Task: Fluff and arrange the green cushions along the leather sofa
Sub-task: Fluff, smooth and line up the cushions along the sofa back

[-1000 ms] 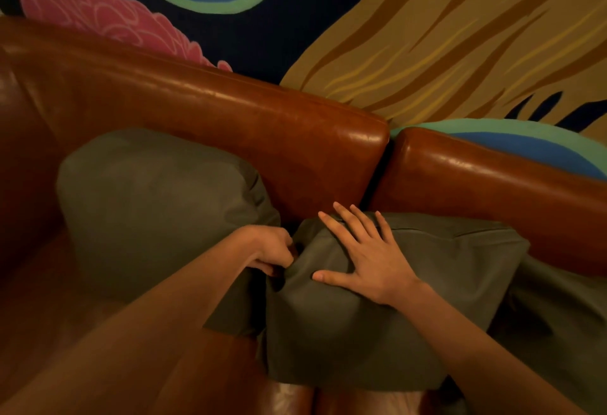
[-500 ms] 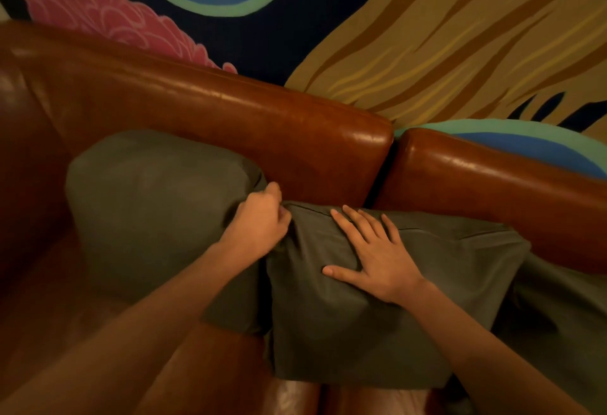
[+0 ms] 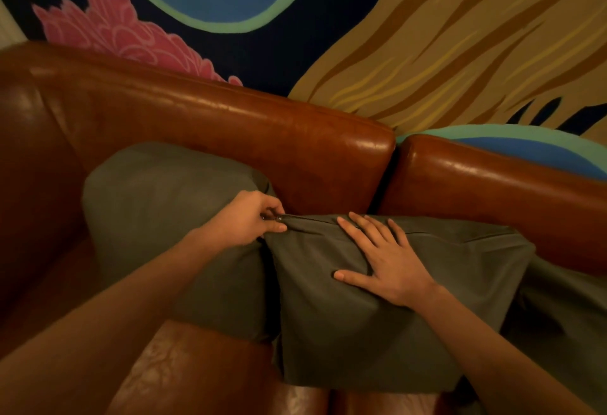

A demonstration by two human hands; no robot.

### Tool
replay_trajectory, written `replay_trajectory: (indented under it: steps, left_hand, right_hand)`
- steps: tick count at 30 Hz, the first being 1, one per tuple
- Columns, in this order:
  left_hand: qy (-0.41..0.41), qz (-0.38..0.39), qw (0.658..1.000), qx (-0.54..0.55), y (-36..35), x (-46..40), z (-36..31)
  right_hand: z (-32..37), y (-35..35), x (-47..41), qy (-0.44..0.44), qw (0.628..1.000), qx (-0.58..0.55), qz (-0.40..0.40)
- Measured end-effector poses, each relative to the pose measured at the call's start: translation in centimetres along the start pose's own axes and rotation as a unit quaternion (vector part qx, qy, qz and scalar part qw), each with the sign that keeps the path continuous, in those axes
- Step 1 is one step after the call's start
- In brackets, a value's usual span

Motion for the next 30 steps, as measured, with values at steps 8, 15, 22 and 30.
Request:
replay_trajectory:
  steps: [8, 15, 22, 30]
  left_hand:
    - [0.024, 0.102, 0.99, -0.09, -1.2, -0.2, -1.2]
    - [0.022, 0.072, 0.994, -0.08, -2.2, 0.1, -1.0]
    - [0.086, 0.096, 0.986, -0.101, -3.0, 0.9, -1.4]
    - [0.164, -0.126, 0.964, -0.166, -5.9, 5.7, -3.2]
  right_hand:
    - [-0.2, 0.4, 0.2, 0.002, 1.0, -0.008, 0.007]
    - [-0.3, 0.0, 0.3, 0.0, 1.0, -0.015, 0.011]
    - [-1.8, 0.5, 1.3, -0.011, 0.999, -0.032, 0.039]
    - [-6.1, 0.9, 7.4, -0.021, 0.998, 0.032, 0.058]
Point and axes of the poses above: each hand's wrist, its own x-axis away from the middle knuckle, its own y-axis out of the back of the hand, z = x × y, the point moved 9 cm from there along -x, towards the middle knuckle, and after that the axes turned 8 degrees about x, right-handed, at the moved point
